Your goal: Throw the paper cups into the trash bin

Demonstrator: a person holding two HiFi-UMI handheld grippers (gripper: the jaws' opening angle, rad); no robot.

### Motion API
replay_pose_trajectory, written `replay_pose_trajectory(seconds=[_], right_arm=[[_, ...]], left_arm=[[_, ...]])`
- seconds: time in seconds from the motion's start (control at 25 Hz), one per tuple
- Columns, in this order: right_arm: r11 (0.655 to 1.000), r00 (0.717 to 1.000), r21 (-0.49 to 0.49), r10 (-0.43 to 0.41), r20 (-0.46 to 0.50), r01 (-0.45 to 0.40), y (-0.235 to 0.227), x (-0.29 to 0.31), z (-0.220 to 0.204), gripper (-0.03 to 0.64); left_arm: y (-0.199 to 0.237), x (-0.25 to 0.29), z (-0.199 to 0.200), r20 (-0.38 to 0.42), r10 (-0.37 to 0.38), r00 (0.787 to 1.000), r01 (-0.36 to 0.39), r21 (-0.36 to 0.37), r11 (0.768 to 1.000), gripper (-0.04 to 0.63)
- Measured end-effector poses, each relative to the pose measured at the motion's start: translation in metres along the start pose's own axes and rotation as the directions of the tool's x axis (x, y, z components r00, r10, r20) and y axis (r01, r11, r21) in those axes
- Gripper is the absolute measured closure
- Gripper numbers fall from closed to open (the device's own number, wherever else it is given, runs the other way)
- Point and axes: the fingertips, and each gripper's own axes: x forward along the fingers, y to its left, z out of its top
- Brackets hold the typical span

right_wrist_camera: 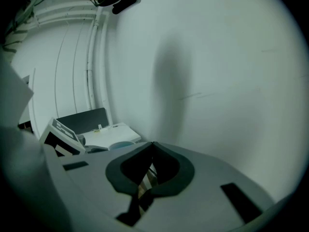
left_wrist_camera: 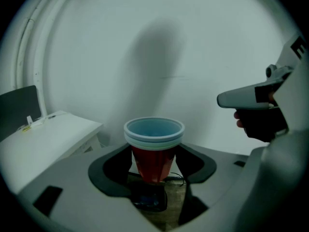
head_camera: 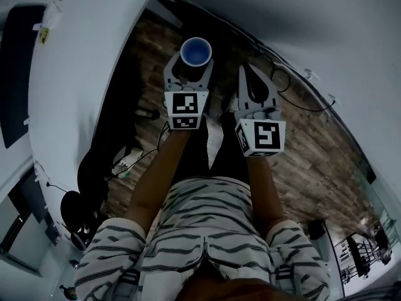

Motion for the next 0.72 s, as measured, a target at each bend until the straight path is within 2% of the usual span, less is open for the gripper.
replay_pose_trajectory(seconds=[0.12,0.28,0.56,0.72], right_arm=[[1.0,1.0,0.016,-0.013,-0.022,0.013,-0.01,0.003,-0.019,0.607],[1.0,1.0,0.019,-0.016,-0.024,0.016,-0.019,0.011,-0.035,0.607],[0.999,0.997,0.018,-0.028,-0.066,0.029,-0.035,0.017,-0.074,0.607],[0.999,0.995,0.021,-0.028,-0.096,0.03,-0.037,0.025,-0.101,0.607]], left_arm=[[-0.004,0.019,-0.021,-0.031,-0.015,0.999,0.015,-0.016,1.0,0.293],[-0.007,0.047,-0.046,-0.059,-0.034,0.998,0.034,0.004,0.999,0.293],[-0.015,0.083,-0.103,-0.125,-0.056,0.991,0.056,-0.002,0.998,0.293],[-0.012,0.097,-0.139,-0.17,-0.065,0.983,0.061,-0.026,0.998,0.293]])
